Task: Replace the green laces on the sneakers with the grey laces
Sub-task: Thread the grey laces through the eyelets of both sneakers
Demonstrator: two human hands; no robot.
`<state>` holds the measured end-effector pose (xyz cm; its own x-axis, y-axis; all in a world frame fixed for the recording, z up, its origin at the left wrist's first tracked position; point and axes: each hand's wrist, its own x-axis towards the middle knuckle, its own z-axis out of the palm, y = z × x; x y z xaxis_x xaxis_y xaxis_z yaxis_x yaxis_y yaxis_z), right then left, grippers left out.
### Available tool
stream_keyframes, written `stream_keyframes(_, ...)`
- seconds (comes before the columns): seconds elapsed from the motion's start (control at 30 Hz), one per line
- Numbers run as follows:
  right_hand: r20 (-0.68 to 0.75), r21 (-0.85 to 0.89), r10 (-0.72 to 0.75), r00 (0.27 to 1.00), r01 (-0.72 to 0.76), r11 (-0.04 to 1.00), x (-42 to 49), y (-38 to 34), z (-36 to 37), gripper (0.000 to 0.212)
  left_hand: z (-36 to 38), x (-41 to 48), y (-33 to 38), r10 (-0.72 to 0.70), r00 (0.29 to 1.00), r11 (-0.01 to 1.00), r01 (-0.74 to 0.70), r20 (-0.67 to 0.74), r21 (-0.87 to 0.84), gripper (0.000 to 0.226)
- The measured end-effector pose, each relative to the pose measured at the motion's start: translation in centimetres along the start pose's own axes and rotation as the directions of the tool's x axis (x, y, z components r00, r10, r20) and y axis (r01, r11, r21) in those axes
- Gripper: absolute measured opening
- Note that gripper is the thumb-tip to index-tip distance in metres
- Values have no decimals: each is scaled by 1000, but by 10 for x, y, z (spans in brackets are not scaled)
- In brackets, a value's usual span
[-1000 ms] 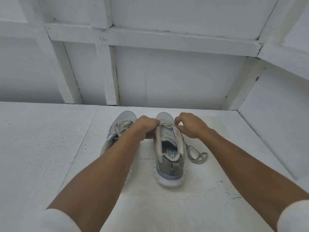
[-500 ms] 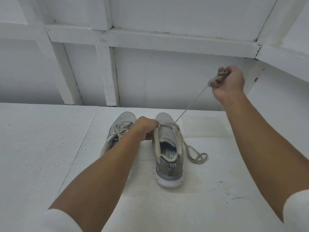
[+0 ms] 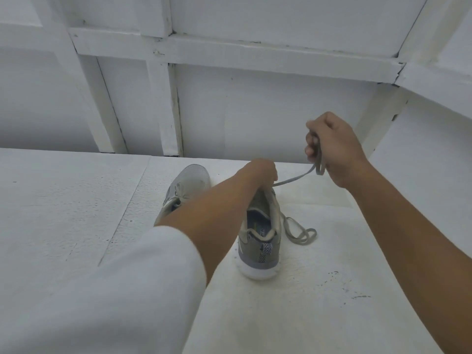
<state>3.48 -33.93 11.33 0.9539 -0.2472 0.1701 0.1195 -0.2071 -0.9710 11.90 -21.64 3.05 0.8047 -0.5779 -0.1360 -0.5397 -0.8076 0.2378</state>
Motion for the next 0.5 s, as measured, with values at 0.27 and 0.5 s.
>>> stream_keyframes(0.27, 171, -441, 109, 979, -23, 897, -29, 15, -7, 13, 10, 13, -15, 11, 998, 998, -8, 55, -55, 37)
stream_keyframes(0.5, 252, -719, 227, 941, 25, 695, -39, 6, -6, 26, 7, 12, -26, 44, 999, 987, -47, -20, -153, 17)
